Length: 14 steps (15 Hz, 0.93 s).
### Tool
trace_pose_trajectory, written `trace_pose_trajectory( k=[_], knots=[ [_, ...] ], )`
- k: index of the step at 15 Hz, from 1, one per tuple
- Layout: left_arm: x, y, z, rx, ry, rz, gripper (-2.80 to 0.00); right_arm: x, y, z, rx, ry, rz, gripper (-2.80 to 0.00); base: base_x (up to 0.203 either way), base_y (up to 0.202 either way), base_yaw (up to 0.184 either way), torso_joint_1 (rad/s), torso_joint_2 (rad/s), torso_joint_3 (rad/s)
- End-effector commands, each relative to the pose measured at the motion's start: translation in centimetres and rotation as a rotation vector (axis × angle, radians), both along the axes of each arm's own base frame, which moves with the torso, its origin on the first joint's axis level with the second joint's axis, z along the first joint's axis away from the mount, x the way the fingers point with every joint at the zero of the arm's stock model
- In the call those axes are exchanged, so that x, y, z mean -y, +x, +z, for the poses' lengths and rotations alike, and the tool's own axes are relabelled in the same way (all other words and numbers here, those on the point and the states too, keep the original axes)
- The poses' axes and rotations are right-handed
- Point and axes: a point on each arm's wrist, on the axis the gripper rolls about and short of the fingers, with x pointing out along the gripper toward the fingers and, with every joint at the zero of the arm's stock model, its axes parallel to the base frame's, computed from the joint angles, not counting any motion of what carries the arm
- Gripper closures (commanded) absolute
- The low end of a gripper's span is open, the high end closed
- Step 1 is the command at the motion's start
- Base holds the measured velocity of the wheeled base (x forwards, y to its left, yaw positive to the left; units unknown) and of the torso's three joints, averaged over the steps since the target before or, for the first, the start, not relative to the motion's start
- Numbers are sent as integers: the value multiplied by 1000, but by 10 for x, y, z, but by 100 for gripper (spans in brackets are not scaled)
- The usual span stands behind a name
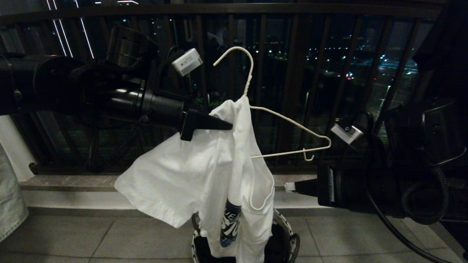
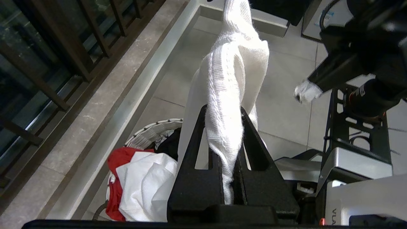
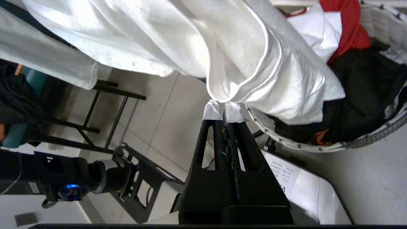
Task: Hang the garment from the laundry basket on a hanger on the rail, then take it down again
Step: Hang the clothes on the clothes rack
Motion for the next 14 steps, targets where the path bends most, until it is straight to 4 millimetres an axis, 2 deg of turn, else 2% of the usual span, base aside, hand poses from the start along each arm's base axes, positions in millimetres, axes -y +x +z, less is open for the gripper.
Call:
trace_pose_trajectory(
  k=[1, 2, 3, 9, 14],
  knots=[
    [1, 1, -1, -3, -2, -3, 0, -3, 2, -4, -15, -6, 3, 0, 0, 0, 0, 0, 0, 0],
    [1, 2, -1, -3, -2, -3, 0, -4, 2, -5, -17, -9, 1, 0, 0, 0, 0, 0, 0, 0],
    [1, 2, -2, -6, -1, -3, 0, -5, 4, -8, -23, -21, -11, -280, 0, 0, 0, 0, 0, 0],
    [1, 3, -3, -8, 1, -3, 0, -36, 20, -27, -69, -70, -149, -280, 0, 0, 0, 0, 0, 0],
    [-2, 1, 0, 2, -3, 4, 0, -48, 35, -47, -102, -122, -249, -280, 0, 0, 0, 0, 0, 0]
  ],
)
